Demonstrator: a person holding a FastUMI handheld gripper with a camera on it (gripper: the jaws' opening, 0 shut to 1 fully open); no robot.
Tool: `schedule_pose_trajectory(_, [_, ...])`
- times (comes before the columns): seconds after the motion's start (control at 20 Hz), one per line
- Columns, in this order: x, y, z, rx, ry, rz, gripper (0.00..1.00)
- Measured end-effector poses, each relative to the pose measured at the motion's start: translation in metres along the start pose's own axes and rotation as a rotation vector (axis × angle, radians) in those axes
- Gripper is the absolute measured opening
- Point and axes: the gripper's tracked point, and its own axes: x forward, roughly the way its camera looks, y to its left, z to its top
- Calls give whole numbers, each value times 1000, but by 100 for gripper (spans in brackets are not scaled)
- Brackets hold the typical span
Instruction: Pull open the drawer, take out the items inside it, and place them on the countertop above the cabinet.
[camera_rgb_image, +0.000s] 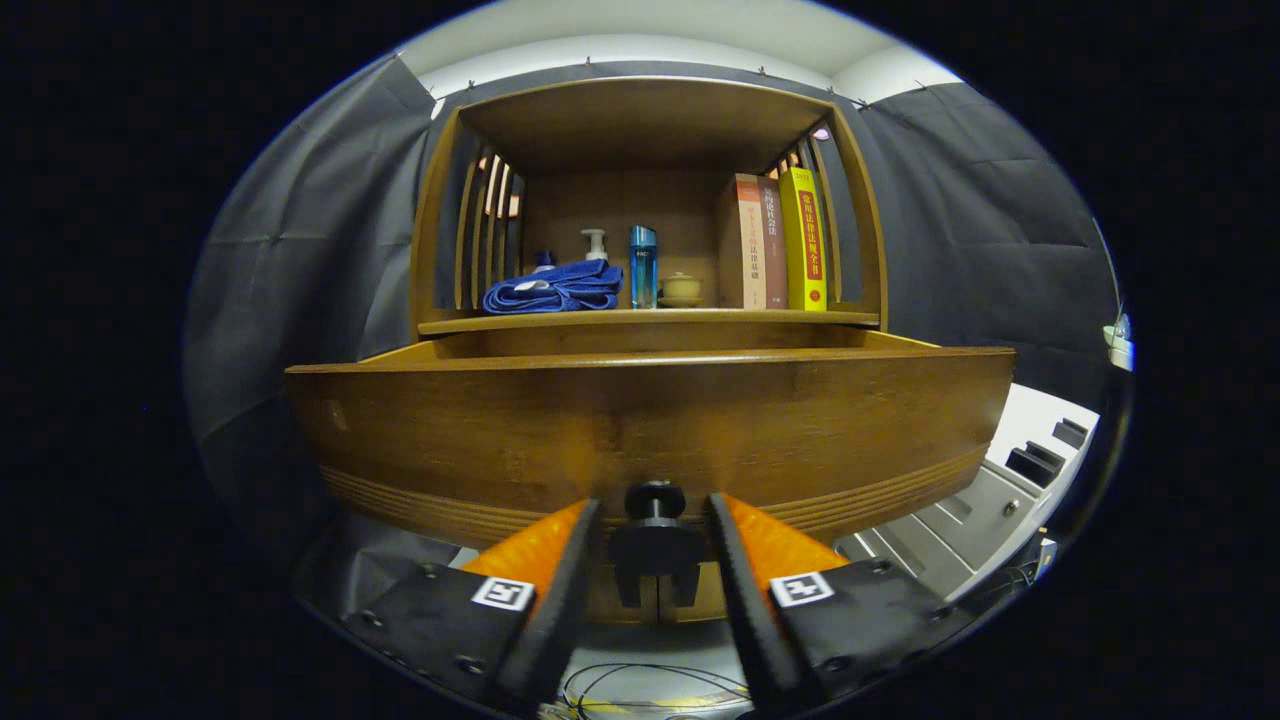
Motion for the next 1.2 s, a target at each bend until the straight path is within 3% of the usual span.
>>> schedule_pose_trajectory(0.15, [-4, 3, 3, 4, -3, 9, 99])
schedule_pose_trajectory(0.35, [-23, 10, 51, 12, -100, 25, 99])
schedule_pose_trajectory(0.55, [-40, -2, 141, -36, -274, 19, 99])
schedule_pose_trajectory(0.8, [-32, -21, 241, -37, -334, 31, 99])
schedule_pose_trajectory(1.05, [43, -25, 289, -95, -266, 24, 99])
schedule_pose_trajectory(1.2, [96, -19, 246, -129, -66, 41, 99])
